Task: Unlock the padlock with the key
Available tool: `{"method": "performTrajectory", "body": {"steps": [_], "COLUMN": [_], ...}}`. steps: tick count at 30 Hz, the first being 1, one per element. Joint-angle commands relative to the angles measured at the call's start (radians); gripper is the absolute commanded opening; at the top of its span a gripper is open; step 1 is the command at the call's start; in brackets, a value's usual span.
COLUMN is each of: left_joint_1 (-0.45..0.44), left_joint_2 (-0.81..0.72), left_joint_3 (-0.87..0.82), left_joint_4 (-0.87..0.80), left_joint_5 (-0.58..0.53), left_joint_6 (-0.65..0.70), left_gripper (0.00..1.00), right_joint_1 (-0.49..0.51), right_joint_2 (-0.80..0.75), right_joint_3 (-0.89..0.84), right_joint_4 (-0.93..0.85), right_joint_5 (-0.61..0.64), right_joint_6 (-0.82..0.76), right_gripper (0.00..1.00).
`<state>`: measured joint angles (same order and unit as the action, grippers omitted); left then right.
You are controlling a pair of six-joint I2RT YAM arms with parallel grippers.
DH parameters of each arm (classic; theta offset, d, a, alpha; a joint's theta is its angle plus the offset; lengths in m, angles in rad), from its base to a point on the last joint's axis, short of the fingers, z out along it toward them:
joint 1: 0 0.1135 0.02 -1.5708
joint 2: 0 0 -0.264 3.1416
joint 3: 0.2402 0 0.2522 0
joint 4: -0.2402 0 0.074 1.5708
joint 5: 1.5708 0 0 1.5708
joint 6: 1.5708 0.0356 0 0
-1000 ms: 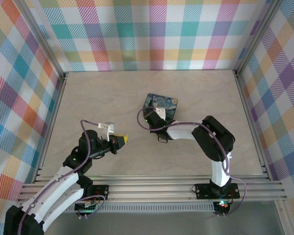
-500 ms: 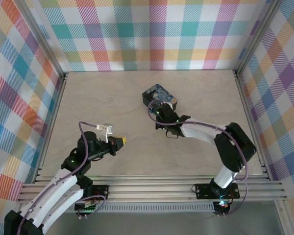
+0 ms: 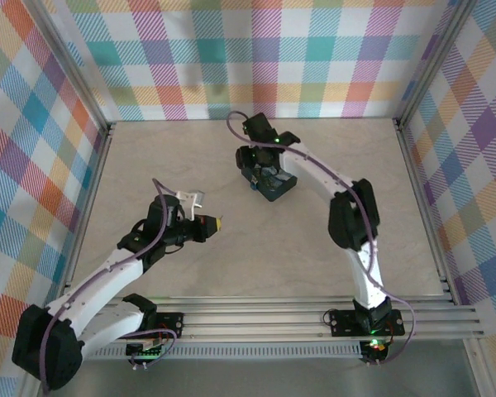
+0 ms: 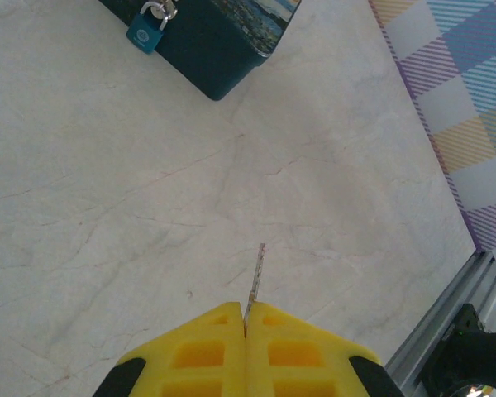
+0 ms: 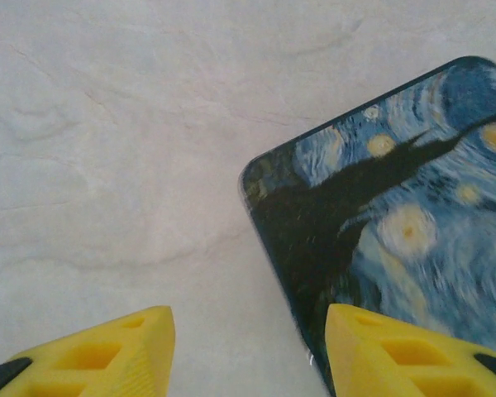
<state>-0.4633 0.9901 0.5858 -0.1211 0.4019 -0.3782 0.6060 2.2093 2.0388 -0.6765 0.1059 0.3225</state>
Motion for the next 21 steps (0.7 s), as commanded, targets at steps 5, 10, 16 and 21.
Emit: {"method": "performTrajectory", "body": {"steps": [5,10,16,21], "left_joint_1": [-0.007,-0.007,-0.008,-0.008], "left_joint_2": [0.137,0.247,0.349,0.373], "left_joint_3": [0.077,0.113,0.126,0.140], "left_joint_4": [0.036,0.037,0.175,0.160], "left_joint_5": [-0.006,0.006,0.076,0.033], "left_joint_6": [-0.020,-0.066,-0.119,-0.157], "left_gripper": [0.00,0.00,0.00,0.00], "right_joint_1": [-0.057,-0.066,-0.071,-0.073], "right_joint_2": [0.118,0.007,-0.152,-0.281], "right_joint_3": [0.068,-0.197,-0.518,-0.700], "right_joint_4": [-0.159,-0.082,-0.038,-0.038], "right_joint_5": [-0.227,-0.328,-0.380,-0.352], "right_joint_6": [-0.147,-0.258,-0.403,-0.503], "right_gripper": [0.50,0.43,0.40,0.38]}}
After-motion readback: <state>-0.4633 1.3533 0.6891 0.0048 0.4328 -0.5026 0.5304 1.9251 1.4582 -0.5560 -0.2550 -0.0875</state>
